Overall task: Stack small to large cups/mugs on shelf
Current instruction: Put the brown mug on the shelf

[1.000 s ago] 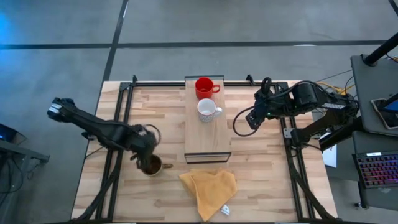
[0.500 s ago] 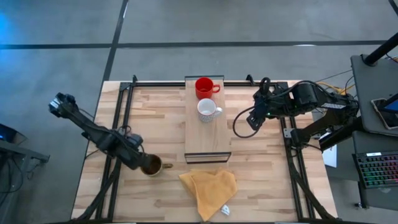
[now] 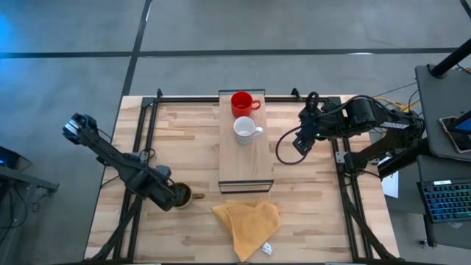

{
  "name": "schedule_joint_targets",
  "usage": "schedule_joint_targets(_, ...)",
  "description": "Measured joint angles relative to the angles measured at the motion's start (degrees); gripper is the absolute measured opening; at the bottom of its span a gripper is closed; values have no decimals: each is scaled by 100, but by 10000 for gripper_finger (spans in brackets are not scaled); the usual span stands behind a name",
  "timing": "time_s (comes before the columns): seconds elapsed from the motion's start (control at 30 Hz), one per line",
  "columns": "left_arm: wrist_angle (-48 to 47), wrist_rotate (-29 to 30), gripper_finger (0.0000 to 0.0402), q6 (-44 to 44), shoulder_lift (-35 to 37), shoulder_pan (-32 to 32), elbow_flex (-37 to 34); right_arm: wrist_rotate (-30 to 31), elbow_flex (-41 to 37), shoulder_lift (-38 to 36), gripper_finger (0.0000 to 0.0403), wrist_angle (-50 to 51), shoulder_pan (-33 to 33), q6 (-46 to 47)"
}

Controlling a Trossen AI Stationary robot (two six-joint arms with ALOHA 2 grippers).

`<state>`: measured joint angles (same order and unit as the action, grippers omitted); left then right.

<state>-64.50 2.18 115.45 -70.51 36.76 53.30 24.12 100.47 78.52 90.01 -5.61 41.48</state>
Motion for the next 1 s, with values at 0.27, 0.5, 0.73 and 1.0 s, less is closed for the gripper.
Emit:
schedule_joint_targets(0.27,12,261,125,383,-338,10,-27,3,-1,0,208,1,0,-19)
schedule_joint_targets(0.5,75,319,46,420,-532,6,-52,7,-1,0,208,1,0,-122)
schedule_joint_targets(0.73,-73,417,16,423,-359,-7,-68,5,-1,0,208,1,0,-160)
schedule_joint_targets(1.0,-1108,462,16,372,353,-24,765,-2,-10,-273,208,-4,0,43)
